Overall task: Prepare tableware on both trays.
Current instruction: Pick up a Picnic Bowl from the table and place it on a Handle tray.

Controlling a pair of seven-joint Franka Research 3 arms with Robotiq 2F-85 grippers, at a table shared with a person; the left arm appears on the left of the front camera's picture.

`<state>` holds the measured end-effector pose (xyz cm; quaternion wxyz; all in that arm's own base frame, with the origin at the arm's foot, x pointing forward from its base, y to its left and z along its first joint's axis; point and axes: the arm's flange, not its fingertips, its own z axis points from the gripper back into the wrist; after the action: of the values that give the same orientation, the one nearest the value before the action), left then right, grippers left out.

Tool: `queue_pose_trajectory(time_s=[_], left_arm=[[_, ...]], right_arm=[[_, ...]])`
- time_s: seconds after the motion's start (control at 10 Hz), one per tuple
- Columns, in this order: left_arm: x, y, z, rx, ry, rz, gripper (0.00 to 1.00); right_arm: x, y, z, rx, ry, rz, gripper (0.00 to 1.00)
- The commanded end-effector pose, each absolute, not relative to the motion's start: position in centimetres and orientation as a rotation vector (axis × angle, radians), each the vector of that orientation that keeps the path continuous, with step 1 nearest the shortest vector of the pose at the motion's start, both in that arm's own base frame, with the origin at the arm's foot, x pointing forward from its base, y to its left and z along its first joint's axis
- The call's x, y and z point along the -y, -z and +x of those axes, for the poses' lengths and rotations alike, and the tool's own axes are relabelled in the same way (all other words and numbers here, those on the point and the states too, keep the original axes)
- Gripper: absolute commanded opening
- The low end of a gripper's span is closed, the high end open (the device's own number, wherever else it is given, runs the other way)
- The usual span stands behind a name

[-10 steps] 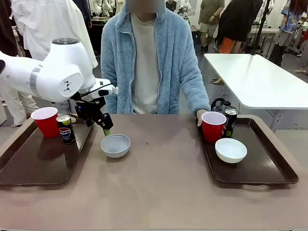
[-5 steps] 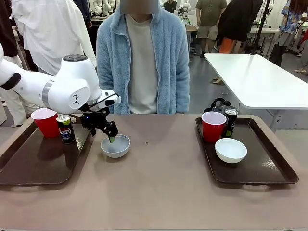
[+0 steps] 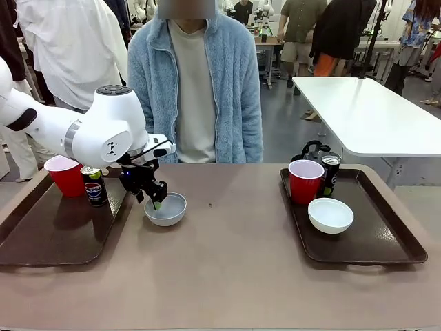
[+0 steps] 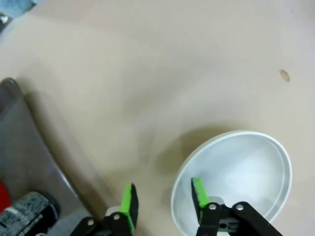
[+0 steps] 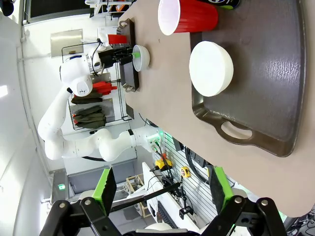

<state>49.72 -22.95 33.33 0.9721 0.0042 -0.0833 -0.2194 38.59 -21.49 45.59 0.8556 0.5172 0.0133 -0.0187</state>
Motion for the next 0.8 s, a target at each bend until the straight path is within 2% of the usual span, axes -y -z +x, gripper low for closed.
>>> queue_pose_trajectory(time_s=[0.0,0.1,0.2,0.5,0.7], left_arm=[[23.6,-33.2,49.1,0.167,0.385,0.056,0.0],[23.5,-33.3,49.0,0.152,0.373,0.054,0.09],[23.5,-33.5,48.8,0.151,0.362,0.046,0.0],[22.9,-34.6,48.2,0.129,0.322,-0.008,0.0],[22.3,-36.8,46.2,0.072,0.294,-0.044,0.0]], right_arm=[[21.4,-45.7,38.5,-0.029,0.051,1.084,1.0],[21.4,-45.7,38.5,-0.029,0.051,1.084,1.0],[21.4,-45.7,38.5,-0.029,0.051,1.084,1.0],[21.4,-45.7,38.5,-0.029,0.051,1.084,1.0],[21.4,-45.7,38.5,-0.029,0.051,1.084,1.0]])
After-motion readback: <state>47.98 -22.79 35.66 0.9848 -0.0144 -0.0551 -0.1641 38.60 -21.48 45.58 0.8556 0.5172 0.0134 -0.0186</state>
